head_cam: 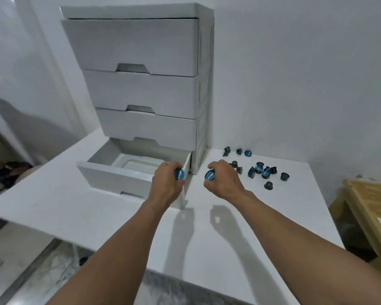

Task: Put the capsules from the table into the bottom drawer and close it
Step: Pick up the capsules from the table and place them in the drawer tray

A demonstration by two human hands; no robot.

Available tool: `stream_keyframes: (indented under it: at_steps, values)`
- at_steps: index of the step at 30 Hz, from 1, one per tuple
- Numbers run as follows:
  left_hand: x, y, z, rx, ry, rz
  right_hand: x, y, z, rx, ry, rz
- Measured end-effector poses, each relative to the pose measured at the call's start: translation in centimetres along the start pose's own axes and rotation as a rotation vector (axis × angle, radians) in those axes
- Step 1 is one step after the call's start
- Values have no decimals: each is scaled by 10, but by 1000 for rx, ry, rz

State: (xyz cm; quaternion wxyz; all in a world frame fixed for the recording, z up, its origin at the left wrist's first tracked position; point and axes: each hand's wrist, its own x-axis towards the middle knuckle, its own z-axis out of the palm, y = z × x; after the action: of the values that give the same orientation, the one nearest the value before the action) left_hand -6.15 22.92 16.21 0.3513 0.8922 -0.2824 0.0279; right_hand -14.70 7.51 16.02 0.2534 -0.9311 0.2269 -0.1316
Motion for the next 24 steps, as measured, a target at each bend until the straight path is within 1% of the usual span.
stream_keyframes:
  at_steps: [4, 11, 17, 21, 24]
  values:
    - [17, -63, -50, -27, -22, -5, 21, -72, 42, -23, 34, -45]
    - [58, -149, -105, -25, -53, 40, 54, -146, 105, 67, 68, -5]
    - [105, -193, -106, -4, -72, 62, 95, -162, 142, 53, 43, 52]
    - [139, -212, -101, -55, -70, 18, 141, -160, 155, 37, 0, 46]
    - [164, -227, -98, -31, -127, -20, 175, -158, 169, 29, -43, 47]
